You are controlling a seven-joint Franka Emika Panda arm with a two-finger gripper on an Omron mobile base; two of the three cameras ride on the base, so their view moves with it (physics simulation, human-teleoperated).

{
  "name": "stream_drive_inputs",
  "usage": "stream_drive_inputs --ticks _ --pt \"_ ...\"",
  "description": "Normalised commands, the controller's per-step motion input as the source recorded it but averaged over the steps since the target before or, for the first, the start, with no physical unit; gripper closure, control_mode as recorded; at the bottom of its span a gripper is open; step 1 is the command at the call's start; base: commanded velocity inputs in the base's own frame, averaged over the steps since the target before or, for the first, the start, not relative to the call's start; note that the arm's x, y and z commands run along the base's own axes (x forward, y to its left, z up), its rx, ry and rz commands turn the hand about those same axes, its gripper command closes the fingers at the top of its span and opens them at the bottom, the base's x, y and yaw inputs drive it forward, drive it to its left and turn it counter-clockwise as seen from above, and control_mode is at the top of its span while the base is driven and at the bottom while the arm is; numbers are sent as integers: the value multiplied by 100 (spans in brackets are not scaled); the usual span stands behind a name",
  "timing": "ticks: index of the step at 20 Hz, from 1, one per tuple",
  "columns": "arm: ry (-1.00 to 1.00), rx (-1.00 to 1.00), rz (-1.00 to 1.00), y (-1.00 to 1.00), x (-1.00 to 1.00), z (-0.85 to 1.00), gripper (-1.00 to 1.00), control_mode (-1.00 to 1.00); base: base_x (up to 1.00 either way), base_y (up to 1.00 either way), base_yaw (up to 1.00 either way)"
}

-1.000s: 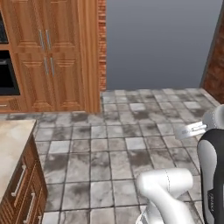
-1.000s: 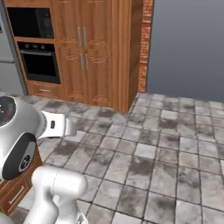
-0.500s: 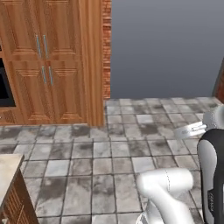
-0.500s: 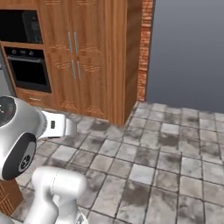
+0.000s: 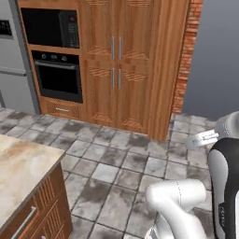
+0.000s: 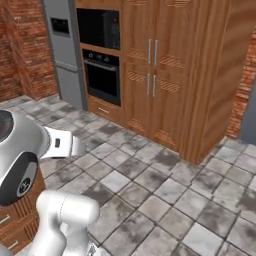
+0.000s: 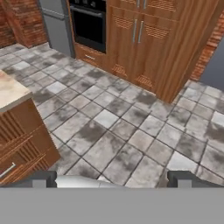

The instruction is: Retrieve the steak from the fridge and place it on the saucepan with marinade on the stove.

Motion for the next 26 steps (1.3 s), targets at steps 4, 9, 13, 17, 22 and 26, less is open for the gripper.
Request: stream_drive_inputs --ticks 4,9,13,17,22,26 --pt "0 0 0 0 0 0 -100 100 78 3 66" --pt "0 0 0 0 0 0 -100 100 79 -60 15" --pt "0 0 0 0 0 0 -100 100 86 -71 2" --pt "0 0 0 0 0 0 -100 100 100 14 6" --pt "0 0 0 0 0 0 -100 100 100 59 21" --pt "0 0 0 0 0 0 -100 100 100 54 38"
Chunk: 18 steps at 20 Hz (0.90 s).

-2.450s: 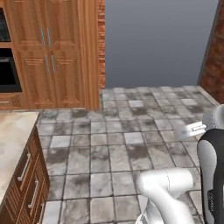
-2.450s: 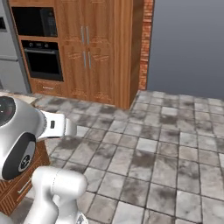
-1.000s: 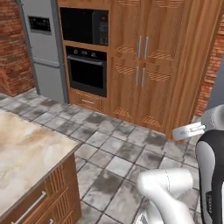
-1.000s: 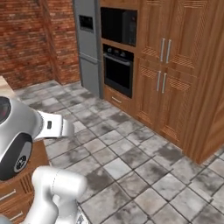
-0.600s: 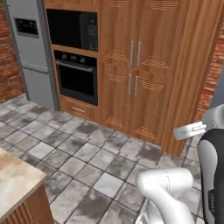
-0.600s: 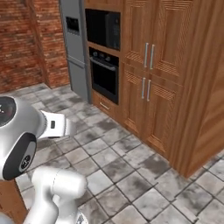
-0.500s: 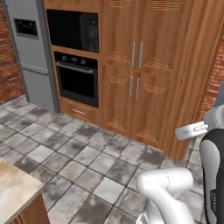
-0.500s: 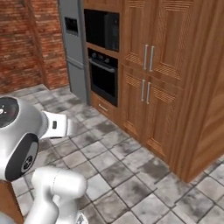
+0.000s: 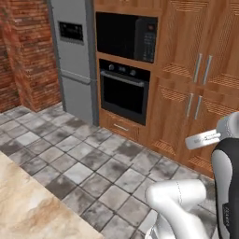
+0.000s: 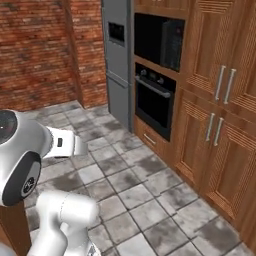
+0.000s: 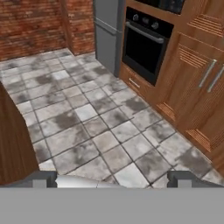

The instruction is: Retrieve the steak from the fridge and place it on the saucepan with marinade on the stove.

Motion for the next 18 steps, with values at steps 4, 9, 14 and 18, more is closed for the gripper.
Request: stream_drive_inputs --ticks 4,9,14,18 --pt "0 0 0 0 0 0 -100 100 100 8 51" --pt "0 0 0 0 0 0 -100 100 99 -23 66" --pt "0 0 0 0 0 0 -100 100 100 -18 75" --pt "0 0 0 0 0 0 -100 100 100 -36 49"
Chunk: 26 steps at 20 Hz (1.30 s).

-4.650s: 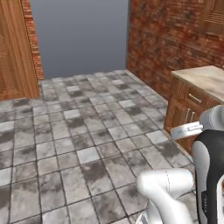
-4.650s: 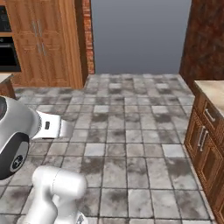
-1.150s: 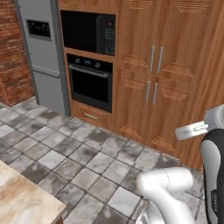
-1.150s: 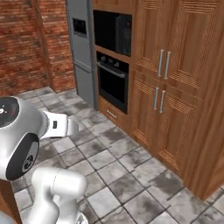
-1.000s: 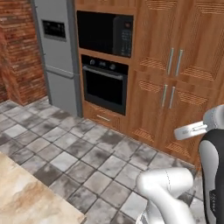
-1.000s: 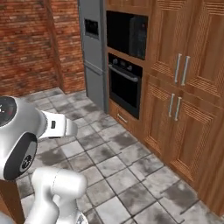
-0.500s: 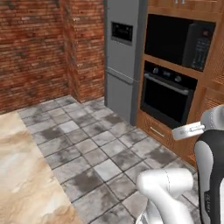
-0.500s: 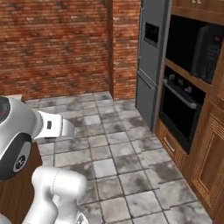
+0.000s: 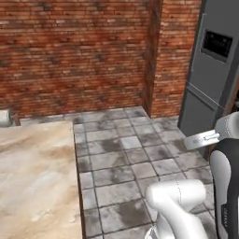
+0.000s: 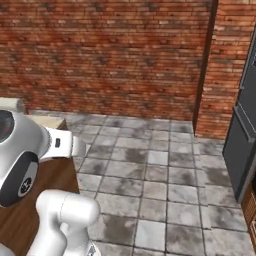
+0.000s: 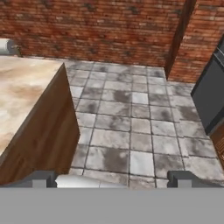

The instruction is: Retrieve the steak from the fridge and place it on the saucepan with marinade on the stove.

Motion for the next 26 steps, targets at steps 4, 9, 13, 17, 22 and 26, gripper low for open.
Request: stream_drive_inputs --ticks 4,9,13,17,22,26 --pt "0 0 0 0 0 0 -100 100 100 -58 5" --pt "0 0 0 0 0 0 -100 100 93 -22 -3" --pt "0 0 0 0 0 0 -100 100 98 0 -15" --pt "0 0 0 0 0 0 -100 100 100 0 -24" --pt "0 0 0 0 0 0 -100 100 98 0 -32" --pt "0 0 0 0 0 0 -100 100 72 0 -36"
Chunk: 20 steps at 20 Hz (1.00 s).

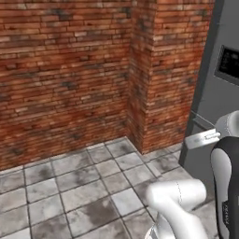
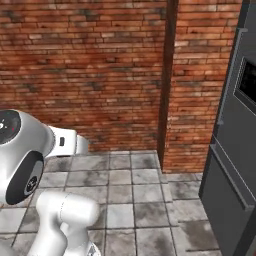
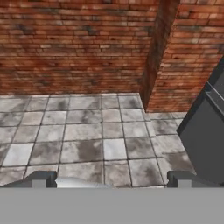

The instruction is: Retrieve the steak from the fridge and place it on the saucepan with marinade on the stove.

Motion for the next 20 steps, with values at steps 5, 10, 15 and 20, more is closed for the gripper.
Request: stream_drive_inputs --ticks 5,10,15,20 --pt "0 0 0 0 0 0 -100 100 70 0 -41" --pt "0 0 0 0 0 0 -100 100 59 0 -42" --pt "0 0 0 0 0 0 -100 100 82 2 -40" --pt "0 0 0 0 0 0 -100 100 100 31 -19"
